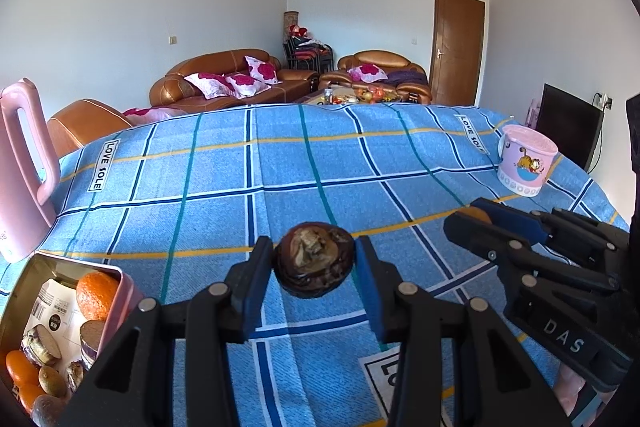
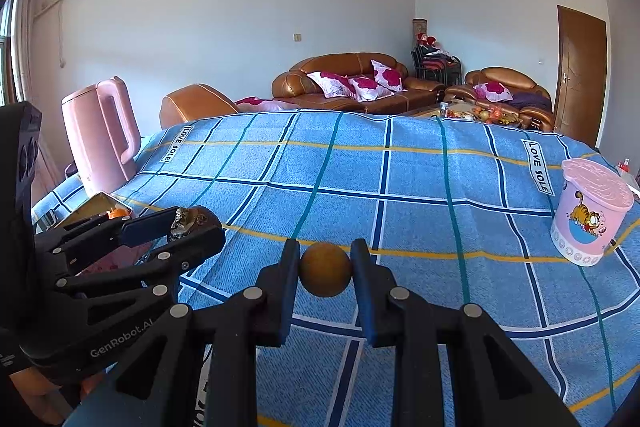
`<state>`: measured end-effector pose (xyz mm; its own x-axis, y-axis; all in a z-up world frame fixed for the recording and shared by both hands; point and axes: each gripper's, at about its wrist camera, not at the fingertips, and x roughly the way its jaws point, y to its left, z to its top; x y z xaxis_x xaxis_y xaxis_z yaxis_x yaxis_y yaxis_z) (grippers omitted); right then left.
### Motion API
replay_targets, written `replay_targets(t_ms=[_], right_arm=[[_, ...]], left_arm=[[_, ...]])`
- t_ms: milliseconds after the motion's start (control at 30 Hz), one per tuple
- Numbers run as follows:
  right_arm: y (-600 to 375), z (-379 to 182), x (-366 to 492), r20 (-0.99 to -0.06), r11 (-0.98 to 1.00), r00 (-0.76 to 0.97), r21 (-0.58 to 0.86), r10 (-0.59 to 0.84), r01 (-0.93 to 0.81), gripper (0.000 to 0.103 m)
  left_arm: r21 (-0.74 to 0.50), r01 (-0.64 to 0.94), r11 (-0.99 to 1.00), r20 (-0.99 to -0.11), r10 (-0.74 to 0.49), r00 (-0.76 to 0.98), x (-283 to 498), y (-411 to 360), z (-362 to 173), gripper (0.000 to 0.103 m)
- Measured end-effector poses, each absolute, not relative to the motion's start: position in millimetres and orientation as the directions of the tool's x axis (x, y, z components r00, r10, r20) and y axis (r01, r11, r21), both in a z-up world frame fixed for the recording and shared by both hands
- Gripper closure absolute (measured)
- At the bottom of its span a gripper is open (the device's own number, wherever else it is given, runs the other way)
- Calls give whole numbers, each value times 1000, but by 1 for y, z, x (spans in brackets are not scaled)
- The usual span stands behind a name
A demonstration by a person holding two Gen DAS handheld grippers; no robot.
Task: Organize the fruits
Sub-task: 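Lift the mangosteen with the left gripper while the right lifts the tan fruit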
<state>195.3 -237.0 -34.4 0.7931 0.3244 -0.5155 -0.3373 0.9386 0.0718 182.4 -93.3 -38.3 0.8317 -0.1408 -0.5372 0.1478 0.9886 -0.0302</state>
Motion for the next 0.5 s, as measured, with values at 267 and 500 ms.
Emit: replay_targets(t_ms=[267, 500], right_arm=[[-239, -33, 192, -493, 940, 807, 72, 325, -334, 75], [-241, -30, 188, -467, 942, 823, 70, 323, -329, 75]], left_arm=[[-36, 142, 989, -514, -140, 846, 177, -91, -36, 59], [-28, 138, 990, -489, -134, 862, 171, -91, -33, 59]])
